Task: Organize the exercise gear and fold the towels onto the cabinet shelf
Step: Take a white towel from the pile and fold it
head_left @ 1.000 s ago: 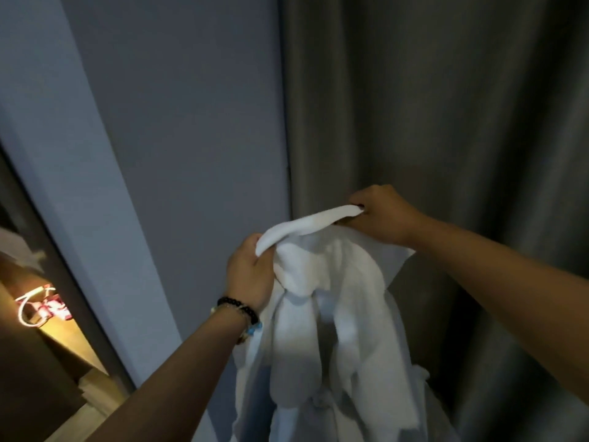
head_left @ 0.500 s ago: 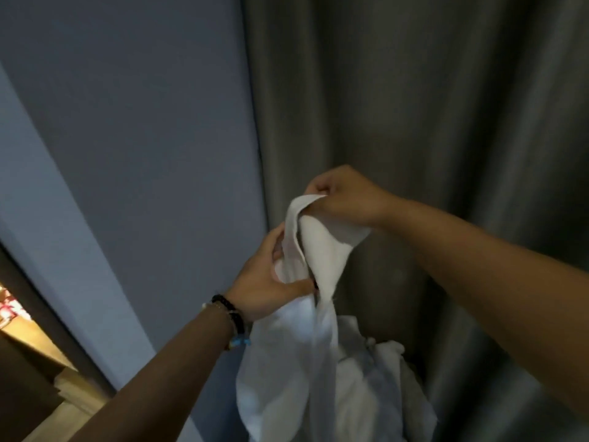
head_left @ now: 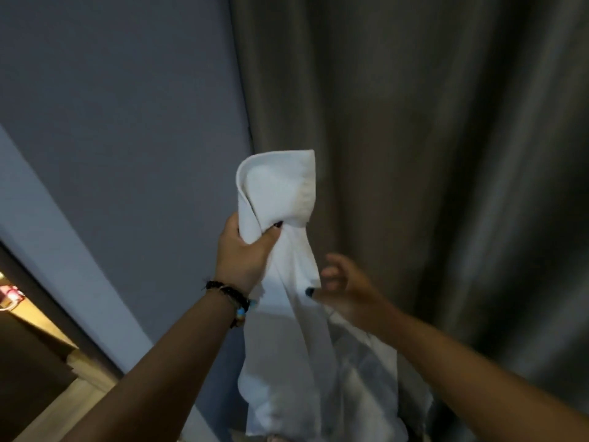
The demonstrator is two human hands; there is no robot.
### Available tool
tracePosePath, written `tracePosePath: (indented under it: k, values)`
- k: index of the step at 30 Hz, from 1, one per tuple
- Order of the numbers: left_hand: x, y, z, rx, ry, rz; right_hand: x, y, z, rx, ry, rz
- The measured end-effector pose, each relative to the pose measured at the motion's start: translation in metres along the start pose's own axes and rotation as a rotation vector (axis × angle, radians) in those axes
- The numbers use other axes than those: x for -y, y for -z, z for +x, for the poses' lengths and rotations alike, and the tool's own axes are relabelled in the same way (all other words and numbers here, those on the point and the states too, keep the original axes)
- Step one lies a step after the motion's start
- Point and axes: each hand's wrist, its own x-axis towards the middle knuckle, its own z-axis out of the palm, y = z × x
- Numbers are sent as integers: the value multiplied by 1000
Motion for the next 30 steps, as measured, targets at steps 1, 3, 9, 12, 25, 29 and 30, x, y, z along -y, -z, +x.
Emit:
tracePosePath:
  k: [1, 3, 9, 12, 25, 29, 30]
  values:
    - [-3, 1, 1, -8, -3, -21, -12, -6, 2, 36, -2, -134]
    - [-6, 6, 3, -24, 1, -35, -28, -13, 9, 34, 42, -330]
    - [-7, 42, 6, -87, -61, 111, -22, 0, 30, -67, 191, -86]
    - [-3, 49, 9, -75, -82, 199, 8, 14, 39, -153, 282, -97]
    - [0, 23, -13, 447, -34, 259, 72, 22, 21, 2, 474, -319]
    - [10, 2, -30, 601, -40, 218, 67, 13, 21, 29, 468, -334]
    - [14, -3, -32, 585, -30, 216, 66, 13, 21, 31, 465, -326]
